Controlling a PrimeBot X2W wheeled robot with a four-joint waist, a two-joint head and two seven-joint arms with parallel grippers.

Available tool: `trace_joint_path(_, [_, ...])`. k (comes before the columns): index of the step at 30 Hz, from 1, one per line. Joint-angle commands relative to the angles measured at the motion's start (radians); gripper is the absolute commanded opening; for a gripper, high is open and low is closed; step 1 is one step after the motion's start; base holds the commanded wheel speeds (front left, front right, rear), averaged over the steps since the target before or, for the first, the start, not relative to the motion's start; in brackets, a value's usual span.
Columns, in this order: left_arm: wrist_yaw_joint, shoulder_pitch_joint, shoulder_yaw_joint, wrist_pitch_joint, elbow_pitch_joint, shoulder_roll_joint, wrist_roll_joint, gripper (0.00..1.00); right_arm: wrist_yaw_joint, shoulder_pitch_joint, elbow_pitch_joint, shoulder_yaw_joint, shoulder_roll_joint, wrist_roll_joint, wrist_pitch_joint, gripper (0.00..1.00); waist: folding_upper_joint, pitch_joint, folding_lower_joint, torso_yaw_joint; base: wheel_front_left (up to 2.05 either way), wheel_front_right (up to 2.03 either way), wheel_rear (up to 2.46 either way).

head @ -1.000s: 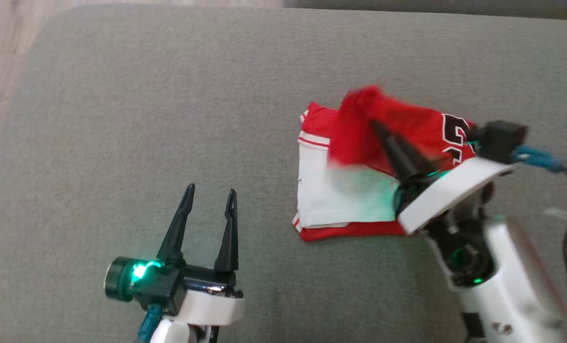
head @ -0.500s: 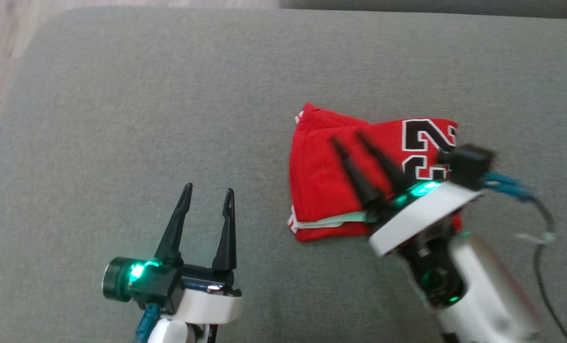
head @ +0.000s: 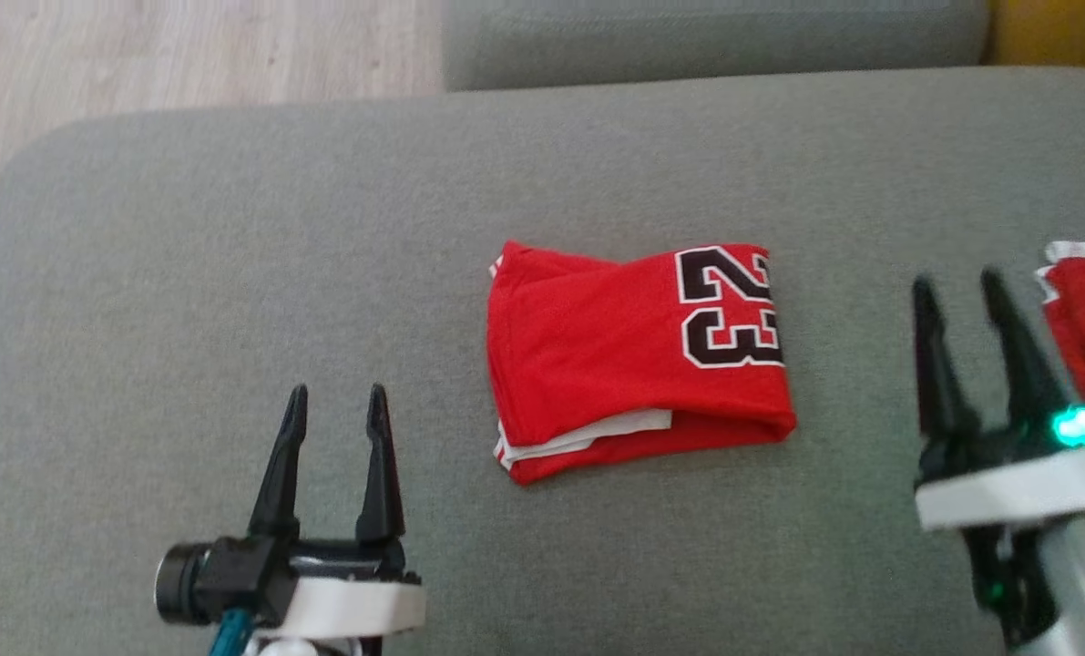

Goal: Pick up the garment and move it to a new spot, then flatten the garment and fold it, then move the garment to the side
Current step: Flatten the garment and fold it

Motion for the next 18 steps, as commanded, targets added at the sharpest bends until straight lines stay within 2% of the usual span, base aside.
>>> trace_joint_path(1, [0.008,-0.011,0.039,-0.009,-0.036,-0.004,-0.008,1.00,-0.001,-0.003,-0.019,0.026,-0.017,-0.020,-0.010,1.00,0.0000,-0.021,0.0001,-0.016,0.00,0.00,0.00])
trace_joint_path(4, [0.011,0.019,0.051,-0.009,-0.041,-0.004,-0.035,1.00,-0.001,0.052,0.010,0.022,0.006,-0.064,-0.013,1.00,0.0000,-0.052,0.0001,-0.022,0.00,0.00,0.00])
trace_joint_path(9, [0.009,0.087,0.067,-0.009,-0.032,-0.004,-0.017,1.00,-0.001,0.146,0.047,0.025,0.052,-0.168,-0.013,1.00,0.0000,-0.108,0.0001,-0.031,0.00,0.00,0.00])
trace_joint_path(18, [0.012,0.151,0.099,-0.009,0.004,-0.004,0.010,1.00,-0.001,0.199,0.068,0.016,0.101,-0.272,-0.013,1.00,0.0000,-0.156,0.0001,-0.035,0.00,0.00,0.00])
